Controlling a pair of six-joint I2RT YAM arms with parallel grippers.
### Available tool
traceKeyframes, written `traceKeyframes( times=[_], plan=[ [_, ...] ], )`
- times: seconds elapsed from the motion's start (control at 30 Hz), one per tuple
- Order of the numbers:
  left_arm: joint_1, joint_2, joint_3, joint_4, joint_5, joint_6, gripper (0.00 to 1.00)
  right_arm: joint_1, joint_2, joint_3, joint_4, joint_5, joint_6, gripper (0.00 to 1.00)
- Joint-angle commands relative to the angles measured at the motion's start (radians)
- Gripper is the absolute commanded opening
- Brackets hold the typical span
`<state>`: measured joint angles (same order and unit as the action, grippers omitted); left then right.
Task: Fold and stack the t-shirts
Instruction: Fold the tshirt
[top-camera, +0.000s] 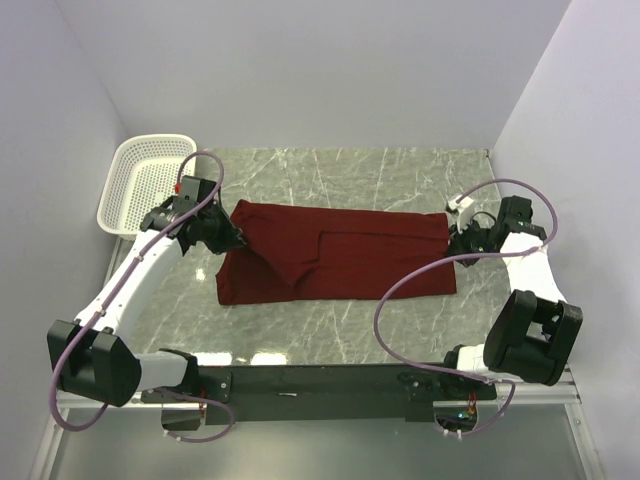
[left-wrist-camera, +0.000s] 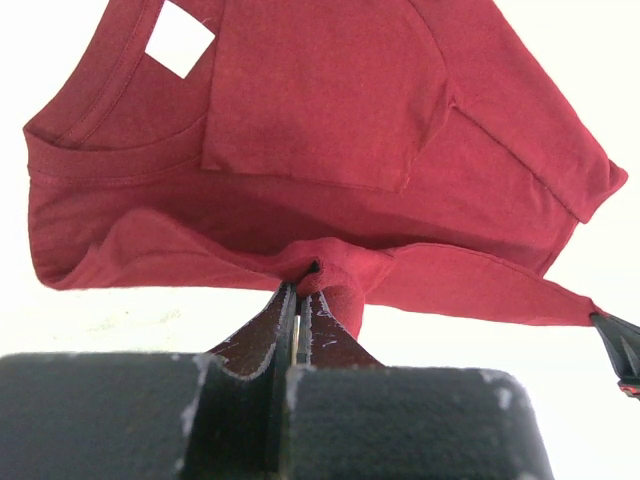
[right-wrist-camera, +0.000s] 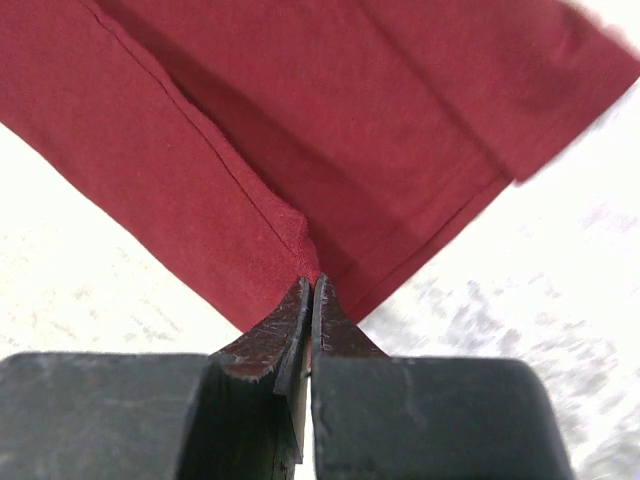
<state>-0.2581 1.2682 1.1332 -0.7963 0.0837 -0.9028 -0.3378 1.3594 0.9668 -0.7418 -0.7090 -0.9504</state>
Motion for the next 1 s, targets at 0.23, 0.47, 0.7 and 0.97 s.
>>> traceKeyframes(
  times=[0.23,0.47,0.7,0.97],
  plan=[
    [0.006,-0.145,-0.107,-0.035,0.103,0.047,0.0,-0.11,-0.184,-0.106,-0.223,0.011,-0.268,0.0],
    [-0.003,-0.303,-0.177,-0.149,0.145,0.061,0.01,-0.144,-0.33,-0.184,-0.291,0.036,-0.346,0.0],
    [-0.003,-0.4,-0.262,-0.129,0.194,-0.011,0.01,-0.158,-0.359,-0.226,-0.32,0.036,-0.379,0.0],
    [-0.004,-0.379,-0.231,-0.113,0.154,-0.031,0.0,-0.158,-0.321,-0.228,-0.274,0.014,-0.337,0.0]
  ],
)
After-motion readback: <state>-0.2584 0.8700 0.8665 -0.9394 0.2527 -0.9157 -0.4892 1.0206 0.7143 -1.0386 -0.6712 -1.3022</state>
